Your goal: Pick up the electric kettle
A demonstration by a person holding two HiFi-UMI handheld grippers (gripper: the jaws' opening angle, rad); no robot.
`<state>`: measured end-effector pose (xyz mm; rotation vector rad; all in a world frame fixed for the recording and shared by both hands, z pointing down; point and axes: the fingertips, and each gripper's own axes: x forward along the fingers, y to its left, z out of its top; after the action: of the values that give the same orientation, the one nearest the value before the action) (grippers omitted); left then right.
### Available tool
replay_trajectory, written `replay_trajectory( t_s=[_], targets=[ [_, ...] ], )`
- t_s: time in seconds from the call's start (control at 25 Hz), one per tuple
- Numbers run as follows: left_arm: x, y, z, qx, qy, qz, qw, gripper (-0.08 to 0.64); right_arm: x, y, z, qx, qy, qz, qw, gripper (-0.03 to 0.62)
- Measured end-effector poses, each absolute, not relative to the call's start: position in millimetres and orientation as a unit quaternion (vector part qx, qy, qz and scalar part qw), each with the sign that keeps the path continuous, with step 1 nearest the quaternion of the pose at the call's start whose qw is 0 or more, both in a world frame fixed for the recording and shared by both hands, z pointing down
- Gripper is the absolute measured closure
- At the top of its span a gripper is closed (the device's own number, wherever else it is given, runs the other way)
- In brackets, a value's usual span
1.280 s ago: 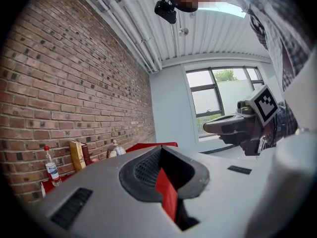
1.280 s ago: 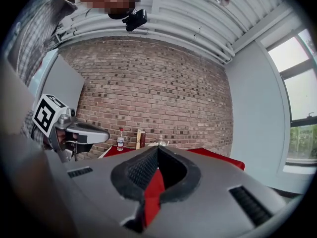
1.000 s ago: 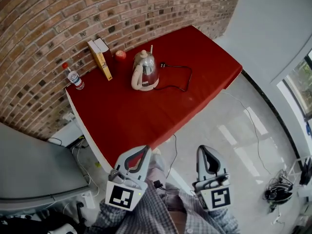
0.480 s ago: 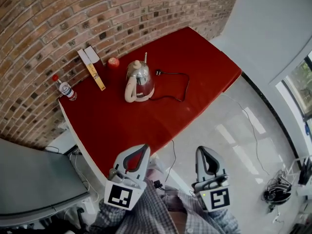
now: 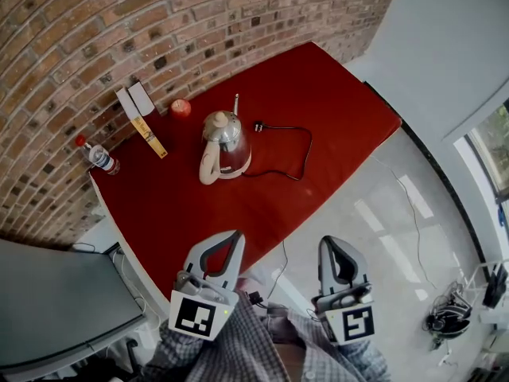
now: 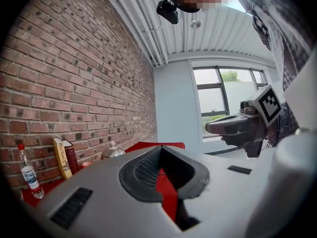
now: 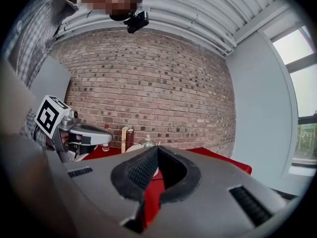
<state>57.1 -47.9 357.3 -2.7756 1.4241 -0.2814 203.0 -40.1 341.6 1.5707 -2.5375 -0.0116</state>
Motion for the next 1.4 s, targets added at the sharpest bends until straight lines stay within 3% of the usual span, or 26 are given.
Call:
replay_trajectory(
  t_s=[0.68, 1.4],
  targets=[
    [38, -147, 361, -0.875, 0.477, -0.083, 0.017, 0.554, 179, -146, 336, 0.496, -0.862, -0.023, 0.099, 0.586],
    [-30, -150, 387, -0.826, 0.557, -0.074, -0.044, 0.554, 122, -168, 340, 0.434, -0.892, -0.037, 0.123, 0.586]
  ],
)
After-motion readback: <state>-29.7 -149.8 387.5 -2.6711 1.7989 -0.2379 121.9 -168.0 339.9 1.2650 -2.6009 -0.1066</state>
